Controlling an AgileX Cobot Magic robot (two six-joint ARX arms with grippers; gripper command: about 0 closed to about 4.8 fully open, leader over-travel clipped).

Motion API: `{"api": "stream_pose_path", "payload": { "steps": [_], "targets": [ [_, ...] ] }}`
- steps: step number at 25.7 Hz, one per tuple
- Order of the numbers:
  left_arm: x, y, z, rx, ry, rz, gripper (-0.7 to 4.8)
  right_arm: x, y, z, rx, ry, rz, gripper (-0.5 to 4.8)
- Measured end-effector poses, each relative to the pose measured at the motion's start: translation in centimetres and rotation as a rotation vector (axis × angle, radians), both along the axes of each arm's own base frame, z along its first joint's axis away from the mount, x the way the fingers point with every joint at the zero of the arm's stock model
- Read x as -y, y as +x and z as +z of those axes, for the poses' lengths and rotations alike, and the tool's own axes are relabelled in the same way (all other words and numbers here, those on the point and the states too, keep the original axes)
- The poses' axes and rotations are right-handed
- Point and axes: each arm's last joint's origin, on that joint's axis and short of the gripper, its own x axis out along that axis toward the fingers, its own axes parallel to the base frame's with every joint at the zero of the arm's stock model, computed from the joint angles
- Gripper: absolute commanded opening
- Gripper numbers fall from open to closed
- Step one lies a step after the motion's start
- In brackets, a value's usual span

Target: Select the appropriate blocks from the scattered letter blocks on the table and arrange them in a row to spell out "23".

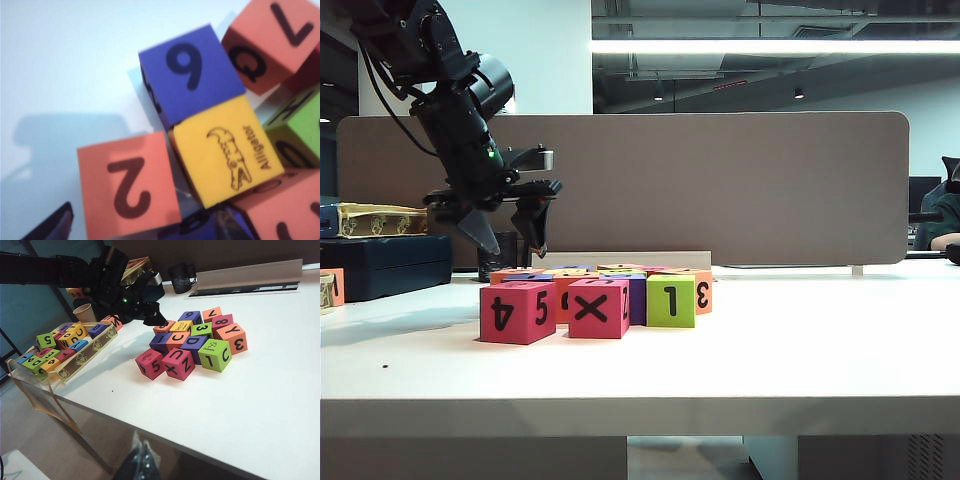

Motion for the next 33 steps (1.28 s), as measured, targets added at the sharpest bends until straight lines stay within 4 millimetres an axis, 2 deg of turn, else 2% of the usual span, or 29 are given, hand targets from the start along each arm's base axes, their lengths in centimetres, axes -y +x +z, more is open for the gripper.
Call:
{"api": "stream_pose_path", "payload": {
  "steps": [6,11,19,33],
  "targets": [
    [0.0,0.1,-0.2,0.004,0.001,0.002,3.74,0.0,0.0,0.0,0.000,0.000,0.000,-0.01],
    [0.1,0.6,-1.7,-0.025,0.010,0.002,3.73,0.0,0.0,0.0,0.000,0.000,0.000,-0.01],
    [-0.1,0.7,-1.7,-0.002,0.070,0.054,3.73,0.0,0.0,0.0,0.000,0.000,0.000,-0.01],
    [-0.6,1.0,-2.0,-0.005,0.072,0.069,3.72,0.0,0.0,0.0,0.000,0.000,0.000,-0.01]
  ]
}}
